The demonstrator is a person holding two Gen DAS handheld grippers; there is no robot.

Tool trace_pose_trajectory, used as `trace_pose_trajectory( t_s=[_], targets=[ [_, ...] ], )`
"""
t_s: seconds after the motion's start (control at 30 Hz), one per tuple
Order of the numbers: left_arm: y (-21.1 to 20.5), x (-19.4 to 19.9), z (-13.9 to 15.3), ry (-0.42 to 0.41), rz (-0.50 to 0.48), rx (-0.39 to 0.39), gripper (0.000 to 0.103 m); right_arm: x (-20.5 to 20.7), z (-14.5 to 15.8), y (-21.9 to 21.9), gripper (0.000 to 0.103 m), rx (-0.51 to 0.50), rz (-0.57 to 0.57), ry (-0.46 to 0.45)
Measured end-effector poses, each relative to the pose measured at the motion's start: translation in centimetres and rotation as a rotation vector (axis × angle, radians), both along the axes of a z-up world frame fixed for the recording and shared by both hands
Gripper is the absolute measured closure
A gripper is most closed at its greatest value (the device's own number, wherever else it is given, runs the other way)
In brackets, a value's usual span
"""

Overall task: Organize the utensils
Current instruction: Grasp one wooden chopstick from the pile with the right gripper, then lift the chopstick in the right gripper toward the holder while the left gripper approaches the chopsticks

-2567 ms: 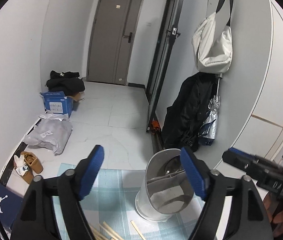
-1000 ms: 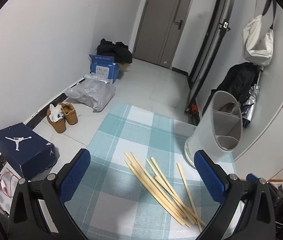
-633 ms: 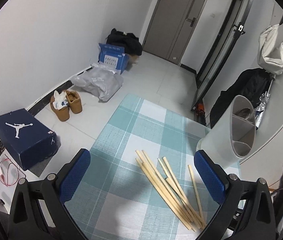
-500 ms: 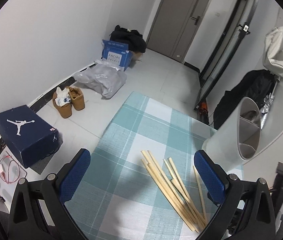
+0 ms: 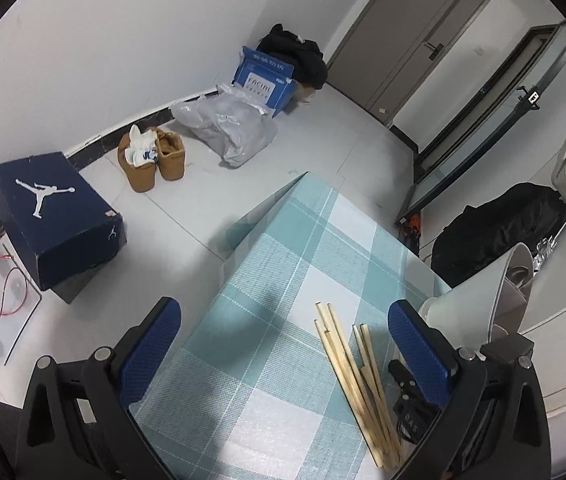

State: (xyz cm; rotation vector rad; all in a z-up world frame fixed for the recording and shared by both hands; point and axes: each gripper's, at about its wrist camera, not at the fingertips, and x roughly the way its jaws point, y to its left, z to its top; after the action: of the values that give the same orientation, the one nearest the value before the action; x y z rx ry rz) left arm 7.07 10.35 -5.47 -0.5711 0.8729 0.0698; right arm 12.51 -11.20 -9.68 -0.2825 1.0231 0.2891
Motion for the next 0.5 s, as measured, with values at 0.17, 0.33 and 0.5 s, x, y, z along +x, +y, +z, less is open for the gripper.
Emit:
trace_pose_trajectory(
  t_s=[0.17,0.33,0.5],
  targets=[
    [0.7,0.1,-0.1,0.007,0.011,-0.023,0.001,0.8,0.1,0.5,0.085,0.0,0.009,0.001],
    [1.1,0.3,-0.3,0.019,0.017,-0.039,0.001,0.8,0.0,1.8,0.097,-0.005,0.099,0.01],
    [1.7,0.5,-0.8,0.041,0.033,-0.041,0.001,0.9,1.4,1.6,0.098,0.036,0.118,0.013]
  ],
)
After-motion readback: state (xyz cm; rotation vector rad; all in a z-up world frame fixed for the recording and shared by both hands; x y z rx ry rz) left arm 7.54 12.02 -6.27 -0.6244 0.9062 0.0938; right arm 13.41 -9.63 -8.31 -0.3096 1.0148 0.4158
